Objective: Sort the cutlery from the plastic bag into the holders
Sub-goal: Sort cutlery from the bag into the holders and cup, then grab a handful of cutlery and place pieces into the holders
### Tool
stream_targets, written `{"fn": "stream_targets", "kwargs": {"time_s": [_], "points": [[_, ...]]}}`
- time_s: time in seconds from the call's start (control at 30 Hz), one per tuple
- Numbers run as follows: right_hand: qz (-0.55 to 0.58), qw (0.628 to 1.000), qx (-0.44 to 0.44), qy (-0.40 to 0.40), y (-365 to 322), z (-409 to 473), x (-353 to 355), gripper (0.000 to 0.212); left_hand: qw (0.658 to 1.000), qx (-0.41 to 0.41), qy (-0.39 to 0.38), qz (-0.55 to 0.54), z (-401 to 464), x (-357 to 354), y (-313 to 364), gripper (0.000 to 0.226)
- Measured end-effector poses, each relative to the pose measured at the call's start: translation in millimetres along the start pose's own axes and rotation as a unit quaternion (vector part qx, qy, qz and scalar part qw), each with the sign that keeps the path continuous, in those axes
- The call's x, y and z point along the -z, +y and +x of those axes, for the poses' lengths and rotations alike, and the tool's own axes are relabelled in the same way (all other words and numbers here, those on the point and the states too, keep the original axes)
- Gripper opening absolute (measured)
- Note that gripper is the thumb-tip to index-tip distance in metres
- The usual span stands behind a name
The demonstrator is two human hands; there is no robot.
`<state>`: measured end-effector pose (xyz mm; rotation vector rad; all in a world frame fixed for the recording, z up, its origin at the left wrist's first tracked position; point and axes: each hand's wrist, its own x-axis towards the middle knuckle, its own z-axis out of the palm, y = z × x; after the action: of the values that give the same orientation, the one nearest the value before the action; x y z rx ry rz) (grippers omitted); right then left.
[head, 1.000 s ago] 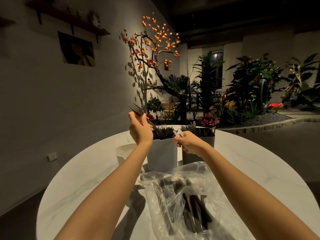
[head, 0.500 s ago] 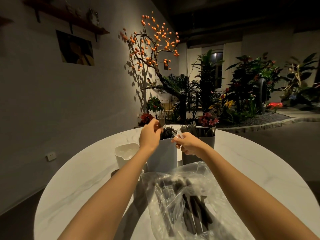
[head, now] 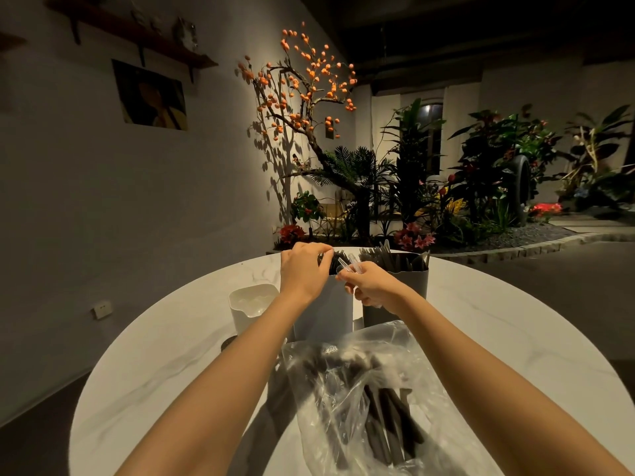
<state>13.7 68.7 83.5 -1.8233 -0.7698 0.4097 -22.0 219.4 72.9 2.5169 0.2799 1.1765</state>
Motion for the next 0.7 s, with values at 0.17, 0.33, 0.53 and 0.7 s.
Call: {"fn": "stream_targets", "kwargs": {"time_s": [0.17,0.33,0.53,0.7], "points": [[0.042,0.998,0.038,-0.018,-7.8,-8.1,-1.1,0.028,0.994,-0.003,0.033,-0.106,-11.3,2.8,10.7,0.025],[0.108,0.990,0.078,-0.056,-6.4,-5.4,-3.8,0.038,0.981,-0.003,0.000,-0.194,-15.0,9.7,27.9,0.020],[0.186,0.975,0.084,-0.087,-3.7,-5.3,-10.6,0.030,0.966,0.087,-0.057,-0.236,-17.9,12.1,24.0,0.021],[0.217,0.969,0.064,-0.097,-6.4,-9.6,-15.6,0.021,0.956,0.117,-0.067,-0.262,-20.9,16.5,18.5,0.022]]}}
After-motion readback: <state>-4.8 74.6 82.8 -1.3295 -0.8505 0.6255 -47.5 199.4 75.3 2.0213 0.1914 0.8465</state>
